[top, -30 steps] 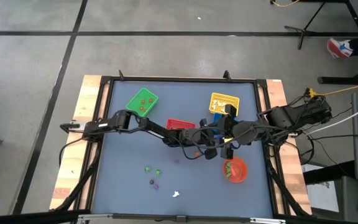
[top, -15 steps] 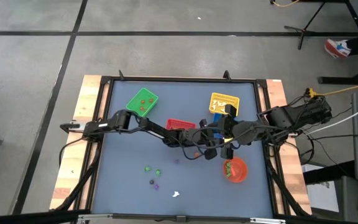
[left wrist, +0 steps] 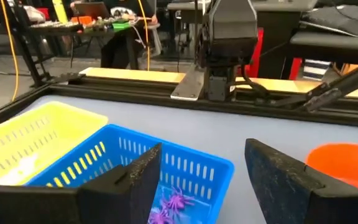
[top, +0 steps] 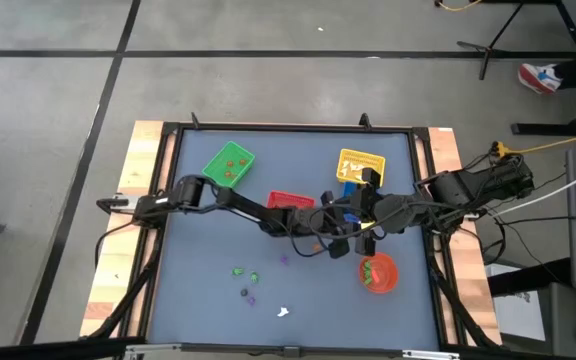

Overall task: Sort Halloween decoration
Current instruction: Put the green skeleton toy into the orange bin

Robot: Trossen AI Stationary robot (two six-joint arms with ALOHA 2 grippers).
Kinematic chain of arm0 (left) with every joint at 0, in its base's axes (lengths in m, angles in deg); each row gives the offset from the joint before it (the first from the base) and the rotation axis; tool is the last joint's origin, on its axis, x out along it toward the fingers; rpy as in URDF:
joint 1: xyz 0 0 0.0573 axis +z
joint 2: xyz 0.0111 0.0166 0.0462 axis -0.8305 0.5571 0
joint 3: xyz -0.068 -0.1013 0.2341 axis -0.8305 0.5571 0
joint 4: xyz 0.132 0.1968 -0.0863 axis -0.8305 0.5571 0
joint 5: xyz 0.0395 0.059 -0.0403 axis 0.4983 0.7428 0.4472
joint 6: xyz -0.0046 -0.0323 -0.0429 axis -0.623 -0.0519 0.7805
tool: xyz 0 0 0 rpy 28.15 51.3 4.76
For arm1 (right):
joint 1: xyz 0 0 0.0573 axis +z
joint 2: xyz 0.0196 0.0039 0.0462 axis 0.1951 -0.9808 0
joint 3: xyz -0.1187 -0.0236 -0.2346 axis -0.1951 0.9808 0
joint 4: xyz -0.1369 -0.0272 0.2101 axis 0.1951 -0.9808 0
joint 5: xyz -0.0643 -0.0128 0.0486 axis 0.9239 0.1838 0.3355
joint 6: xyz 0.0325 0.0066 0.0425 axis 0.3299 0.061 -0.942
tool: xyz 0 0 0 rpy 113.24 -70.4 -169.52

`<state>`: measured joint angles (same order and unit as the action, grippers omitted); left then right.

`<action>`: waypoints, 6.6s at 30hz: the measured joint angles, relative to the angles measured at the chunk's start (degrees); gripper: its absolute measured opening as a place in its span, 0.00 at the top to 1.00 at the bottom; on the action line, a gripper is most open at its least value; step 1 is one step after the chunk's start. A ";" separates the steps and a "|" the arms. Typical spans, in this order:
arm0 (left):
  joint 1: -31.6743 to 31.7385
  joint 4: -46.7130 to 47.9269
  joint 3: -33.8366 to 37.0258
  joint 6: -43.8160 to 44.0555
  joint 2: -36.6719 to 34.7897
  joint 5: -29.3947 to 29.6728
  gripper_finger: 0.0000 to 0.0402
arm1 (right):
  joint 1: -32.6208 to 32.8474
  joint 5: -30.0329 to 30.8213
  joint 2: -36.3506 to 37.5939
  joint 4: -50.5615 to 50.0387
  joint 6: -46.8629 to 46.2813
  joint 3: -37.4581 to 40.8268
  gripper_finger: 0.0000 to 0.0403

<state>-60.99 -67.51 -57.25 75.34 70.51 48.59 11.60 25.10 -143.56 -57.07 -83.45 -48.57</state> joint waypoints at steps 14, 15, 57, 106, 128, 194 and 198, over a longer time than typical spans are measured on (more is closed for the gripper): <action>-2.30 36.85 0.00 -0.06 -16.45 -5.47 0.49 | 0.00 -0.02 -0.02 -1.83 0.00 0.02 0.46; -2.57 39.71 0.00 -0.04 -17.63 -6.00 0.49 | 0.00 0.00 -0.02 -1.83 0.00 0.02 0.46; -20.45 73.49 19.08 -5.40 -24.29 -18.25 0.49 | 0.00 -0.02 -0.02 -2.40 -0.26 0.02 0.46; -20.35 71.35 20.17 -1.17 -24.26 -20.89 0.86 | 0.00 -0.02 -0.02 -2.40 -0.24 0.04 0.46; -20.17 70.34 16.86 2.87 -23.97 -17.49 0.91 | 1.55 -3.66 4.32 -12.64 -0.28 1.13 0.46; -13.42 26.63 13.57 -1.97 -24.25 15.52 0.90 | 5.55 8.17 5.97 53.14 -46.60 49.63 0.88; -13.42 26.63 13.57 -1.97 -24.25 15.52 0.90 | 5.55 8.17 5.97 53.11 -46.59 49.63 0.92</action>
<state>-74.41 -40.87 -43.68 73.37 46.26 64.11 17.15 33.27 -137.60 -3.96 -130.04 1.07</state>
